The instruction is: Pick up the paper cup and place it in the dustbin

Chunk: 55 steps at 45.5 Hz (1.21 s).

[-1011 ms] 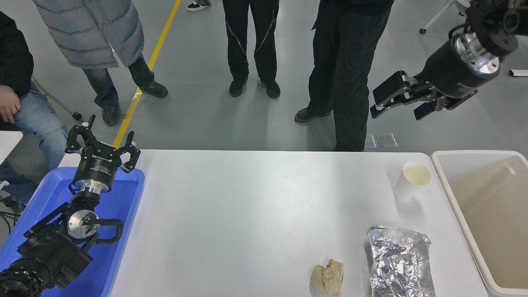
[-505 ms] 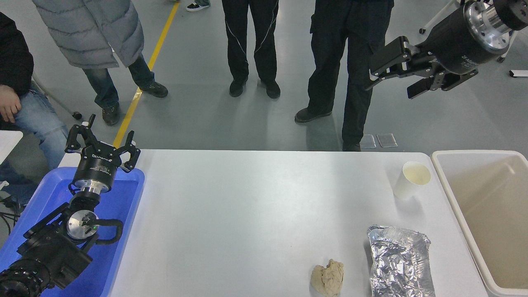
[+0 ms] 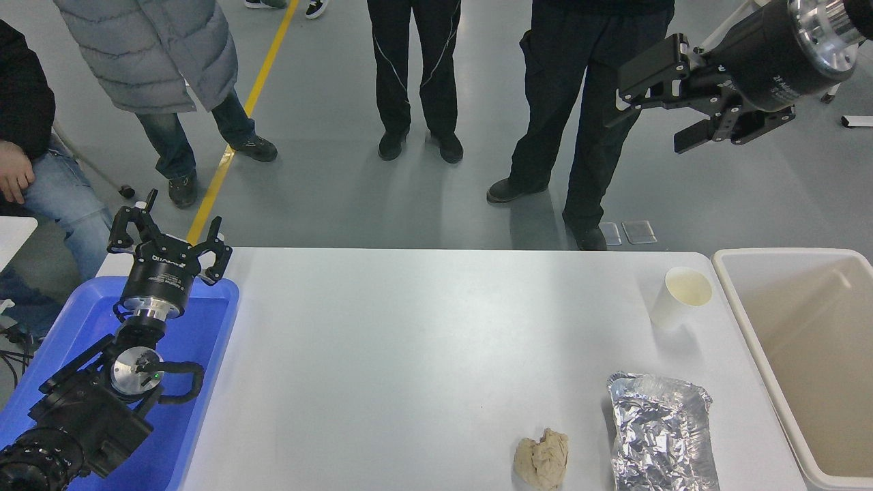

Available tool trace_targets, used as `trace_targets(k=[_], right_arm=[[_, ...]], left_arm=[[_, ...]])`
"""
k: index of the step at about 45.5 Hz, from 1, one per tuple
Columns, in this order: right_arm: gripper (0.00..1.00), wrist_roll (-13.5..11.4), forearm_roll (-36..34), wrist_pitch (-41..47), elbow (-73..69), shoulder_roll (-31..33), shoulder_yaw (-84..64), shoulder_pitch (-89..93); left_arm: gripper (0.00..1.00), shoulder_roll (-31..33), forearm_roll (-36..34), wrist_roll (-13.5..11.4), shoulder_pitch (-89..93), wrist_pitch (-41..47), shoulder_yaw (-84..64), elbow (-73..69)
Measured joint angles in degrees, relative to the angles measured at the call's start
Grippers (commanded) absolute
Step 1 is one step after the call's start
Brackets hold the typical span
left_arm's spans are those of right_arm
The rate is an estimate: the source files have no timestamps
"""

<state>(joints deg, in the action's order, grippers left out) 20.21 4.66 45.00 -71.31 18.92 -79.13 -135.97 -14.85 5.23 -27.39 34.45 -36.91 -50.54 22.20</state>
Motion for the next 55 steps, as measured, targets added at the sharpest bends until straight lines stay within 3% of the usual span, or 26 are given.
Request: trace_targets(k=[5, 10, 17, 28, 42, 55], right_arm=[[0.95, -3.5, 1.3, 0.0, 0.2, -0.4, 0.2, 2.8], [0.96, -7.5, 1.6, 0.0, 0.9, -0.5, 0.5, 5.4], [1.0, -10.8, 1.8, -2.6, 3.4, -0.4, 1.7, 11.6], [1.0, -12.8, 1.4, -10.8, 9.9, 0.2, 5.5, 24.1], [1.0, -13.5, 2.5, -24.3, 16.8, 0.6, 7.4, 37.6], [1.0, -14.6, 3.7, -28.5, 24.7, 0.6, 9.4, 48.2]], left_arm=[[0.98, 0.0, 0.0, 0.0, 0.0, 0.0, 0.0, 0.0], [0.98, 0.0, 0.0, 0.0, 0.0, 0.0, 0.0, 0.0], [0.98, 0.0, 0.0, 0.0, 0.0, 0.0, 0.0, 0.0], [0.98, 0.0, 0.0, 0.0, 0.0, 0.0, 0.0, 0.0], [0.98, 0.0, 0.0, 0.0, 0.0, -0.1, -0.1, 0.0], [0.98, 0.0, 0.0, 0.0, 0.0, -0.1, -0.1, 0.0]])
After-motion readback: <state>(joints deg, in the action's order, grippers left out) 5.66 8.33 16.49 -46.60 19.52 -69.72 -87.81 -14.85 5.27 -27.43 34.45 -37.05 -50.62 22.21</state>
